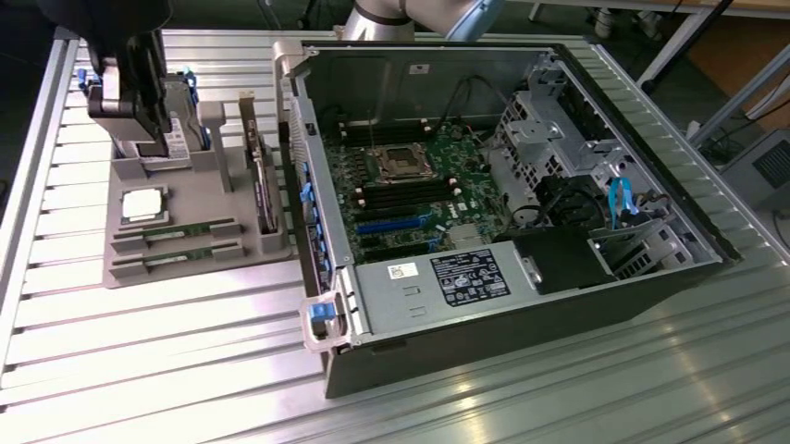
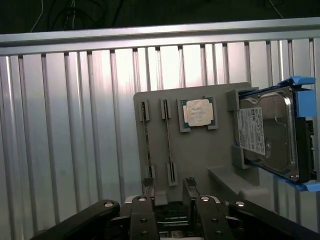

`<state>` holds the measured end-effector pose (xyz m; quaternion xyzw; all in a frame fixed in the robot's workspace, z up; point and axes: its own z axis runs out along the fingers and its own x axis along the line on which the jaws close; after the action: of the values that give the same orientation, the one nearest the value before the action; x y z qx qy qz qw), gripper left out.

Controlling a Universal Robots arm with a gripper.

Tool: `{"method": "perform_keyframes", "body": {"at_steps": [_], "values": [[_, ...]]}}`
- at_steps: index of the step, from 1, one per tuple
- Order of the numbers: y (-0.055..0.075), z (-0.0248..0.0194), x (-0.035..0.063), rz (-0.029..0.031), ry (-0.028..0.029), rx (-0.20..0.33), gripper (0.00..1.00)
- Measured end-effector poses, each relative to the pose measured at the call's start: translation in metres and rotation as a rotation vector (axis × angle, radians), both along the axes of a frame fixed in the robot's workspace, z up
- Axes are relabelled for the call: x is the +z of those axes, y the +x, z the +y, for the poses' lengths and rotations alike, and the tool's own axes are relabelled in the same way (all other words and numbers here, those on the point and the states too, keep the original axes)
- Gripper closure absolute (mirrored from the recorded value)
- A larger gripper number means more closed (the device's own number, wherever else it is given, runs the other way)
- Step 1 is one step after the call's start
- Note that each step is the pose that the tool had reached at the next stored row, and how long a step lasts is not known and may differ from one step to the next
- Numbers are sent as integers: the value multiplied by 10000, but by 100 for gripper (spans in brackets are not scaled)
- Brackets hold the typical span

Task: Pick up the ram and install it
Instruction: 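Pick up the ram and move it above insertion slot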

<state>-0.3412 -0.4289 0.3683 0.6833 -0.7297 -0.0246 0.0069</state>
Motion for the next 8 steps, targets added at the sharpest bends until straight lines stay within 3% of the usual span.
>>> {"method": "perform_keyframes", "body": {"at_steps": [8], "values": [[0, -33, -107, -1, 1, 1, 64]]}}
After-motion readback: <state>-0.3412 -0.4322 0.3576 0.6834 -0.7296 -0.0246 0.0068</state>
